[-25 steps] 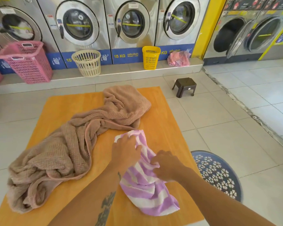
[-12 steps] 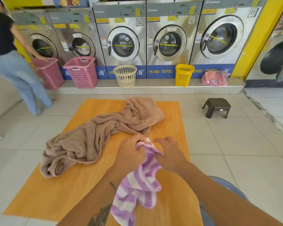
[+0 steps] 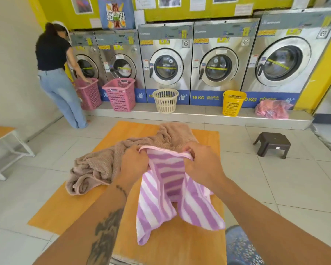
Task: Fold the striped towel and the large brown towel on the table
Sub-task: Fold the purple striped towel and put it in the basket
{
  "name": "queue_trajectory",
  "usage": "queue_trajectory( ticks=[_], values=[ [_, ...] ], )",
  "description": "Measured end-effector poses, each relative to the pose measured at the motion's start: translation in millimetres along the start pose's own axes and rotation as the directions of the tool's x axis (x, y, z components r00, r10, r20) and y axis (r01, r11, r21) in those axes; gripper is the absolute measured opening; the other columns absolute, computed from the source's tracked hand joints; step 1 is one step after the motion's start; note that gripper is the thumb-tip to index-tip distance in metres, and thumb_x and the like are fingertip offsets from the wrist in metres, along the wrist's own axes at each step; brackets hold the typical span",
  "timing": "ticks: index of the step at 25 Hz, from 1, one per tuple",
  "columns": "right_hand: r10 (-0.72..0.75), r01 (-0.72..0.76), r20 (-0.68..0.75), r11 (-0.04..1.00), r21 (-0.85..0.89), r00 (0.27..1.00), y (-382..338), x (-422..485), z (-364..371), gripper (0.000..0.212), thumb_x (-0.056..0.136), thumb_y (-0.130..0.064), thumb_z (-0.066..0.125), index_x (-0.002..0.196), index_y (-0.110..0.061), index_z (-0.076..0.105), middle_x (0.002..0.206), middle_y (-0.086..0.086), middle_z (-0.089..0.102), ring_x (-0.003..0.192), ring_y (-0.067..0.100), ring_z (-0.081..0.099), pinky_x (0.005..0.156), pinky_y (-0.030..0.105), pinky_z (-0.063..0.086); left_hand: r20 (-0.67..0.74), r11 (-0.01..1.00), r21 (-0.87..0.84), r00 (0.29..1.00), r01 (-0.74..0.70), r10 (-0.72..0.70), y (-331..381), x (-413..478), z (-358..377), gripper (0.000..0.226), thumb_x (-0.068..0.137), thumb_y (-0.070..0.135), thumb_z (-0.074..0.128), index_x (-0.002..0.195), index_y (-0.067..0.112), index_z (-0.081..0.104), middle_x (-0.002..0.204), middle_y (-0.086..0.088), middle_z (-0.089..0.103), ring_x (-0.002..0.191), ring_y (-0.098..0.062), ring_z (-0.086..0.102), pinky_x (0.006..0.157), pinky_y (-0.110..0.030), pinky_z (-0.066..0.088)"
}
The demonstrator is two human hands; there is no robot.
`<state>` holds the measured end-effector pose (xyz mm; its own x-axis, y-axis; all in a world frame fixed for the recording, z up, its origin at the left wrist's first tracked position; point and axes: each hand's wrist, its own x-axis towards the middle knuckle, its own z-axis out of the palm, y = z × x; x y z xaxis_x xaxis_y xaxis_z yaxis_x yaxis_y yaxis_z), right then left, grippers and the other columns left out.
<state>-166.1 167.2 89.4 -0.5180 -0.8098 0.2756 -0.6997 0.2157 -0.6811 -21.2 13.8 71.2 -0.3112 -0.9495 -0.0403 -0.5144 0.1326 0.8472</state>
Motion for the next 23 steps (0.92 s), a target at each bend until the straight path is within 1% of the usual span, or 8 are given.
queue_trajectory(
  ticks=[3,6,10,14,16,19,21,23],
  values=[
    [-0.144,0.147,0.041,0.987,-0.070,0.989,-15,-13,20,0.012,0.080,-0.025,0.052,0.086,-0.026,0.063,0.070,-0.012,0.061,0.067,0.015,0.055,0.060,0.032,0.046,0.090,0.937,-0.344,0.996,0.052,-0.022,35,8,-1,0.018,0.095,0.024,0.050,0.111,0.015,0.053,0.092,-0.008,0.071,0.076,-0.024,0.071,0.070,-0.040,0.062],
    [-0.099,0.103,0.041,0.988,-0.116,0.994,-7,-12,45,0.015,0.078,-0.028,0.041,0.077,-0.021,0.054,0.069,-0.005,0.060,0.066,0.019,0.054,0.060,0.038,0.046,0.241,0.984,-0.119,0.966,0.130,-0.098,34,7,-9,0.024,0.084,0.035,0.061,0.099,0.016,0.059,0.084,-0.002,0.072,0.071,-0.021,0.069,0.079,-0.036,0.058],
    [-0.063,0.079,0.151,0.992,-0.104,0.987,-3,-27,86,0.021,0.084,-0.028,0.037,0.089,-0.025,0.057,0.085,-0.007,0.064,0.081,0.018,0.061,0.074,0.037,0.051,0.625,0.923,0.005,0.719,0.386,-0.304,1,-6,-4,0.044,0.092,0.051,0.057,0.089,0.010,0.070,0.085,-0.009,0.075,0.085,-0.025,0.071,0.076,-0.034,0.056],
    [0.035,0.005,0.243,0.987,-0.161,0.969,-15,-49,110,0.031,0.089,-0.031,0.044,0.112,-0.026,0.064,0.093,-0.006,0.067,0.091,0.018,0.062,0.080,0.034,0.050,0.458,0.994,0.093,0.885,0.049,-0.086,-24,19,0,0.024,0.084,0.032,0.052,0.098,0.016,0.064,0.088,-0.007,0.068,0.078,-0.026,0.066,0.072,-0.037,0.056],
    [0.141,-0.097,0.221,0.975,-0.198,0.965,-9,-45,109,0.038,0.091,-0.033,0.046,0.125,-0.029,0.062,0.107,-0.009,0.066,0.106,0.013,0.059,0.091,0.031,0.047,0.462,0.988,0.139,0.887,-0.072,0.000,-27,29,-9,0.009,0.083,0.021,0.049,0.086,0.017,0.056,0.078,-0.001,0.057,0.068,-0.019,0.055,0.060,-0.030,0.043],
    [0.277,-0.231,0.147,0.935,-0.269,0.950,5,-37,100,0.035,0.091,-0.026,0.048,0.125,-0.030,0.058,0.105,-0.010,0.059,0.109,0.014,0.058,0.087,0.029,0.044,0.524,0.881,0.382,0.851,-0.278,0.041,-27,34,-27,0.014,0.078,0.015,0.049,0.090,0.014,0.058,0.087,0.004,0.056,0.077,-0.019,0.056,0.055,-0.027,0.041],
    [0.362,-0.310,0.135,0.901,-0.302,0.922,11,-31,98,0.037,0.091,-0.023,0.049,0.127,-0.030,0.054,0.113,-0.005,0.057,0.109,0.016,0.056,0.087,0.029,0.044,0.432,0.783,0.528,0.898,-0.329,0.087,-24,36,-43,0.019,0.082,0.012,0.052,0.099,0.015,0.059,0.100,0.002,0.058,0.088,-0.024,0.059,0.066,-0.032,0.051],
    [0.418,-0.362,0.145,0.881,-0.303,0.897,17,-24,101,0.042,0.089,-0.022,0.051,0.130,-0.031,0.050,0.120,0.000,0.053,0.115,0.019,0.053,0.092,0.033,0.046,0.284,0.806,0.506,0.941,-0.309,0.182,-24,42,-61,0.024,0.084,0.012,0.053,0.107,0.017,0.052,0.106,-0.006,0.059,0.100,-0.031,0.060,0.080,-0.039,0.053]
  ],
)
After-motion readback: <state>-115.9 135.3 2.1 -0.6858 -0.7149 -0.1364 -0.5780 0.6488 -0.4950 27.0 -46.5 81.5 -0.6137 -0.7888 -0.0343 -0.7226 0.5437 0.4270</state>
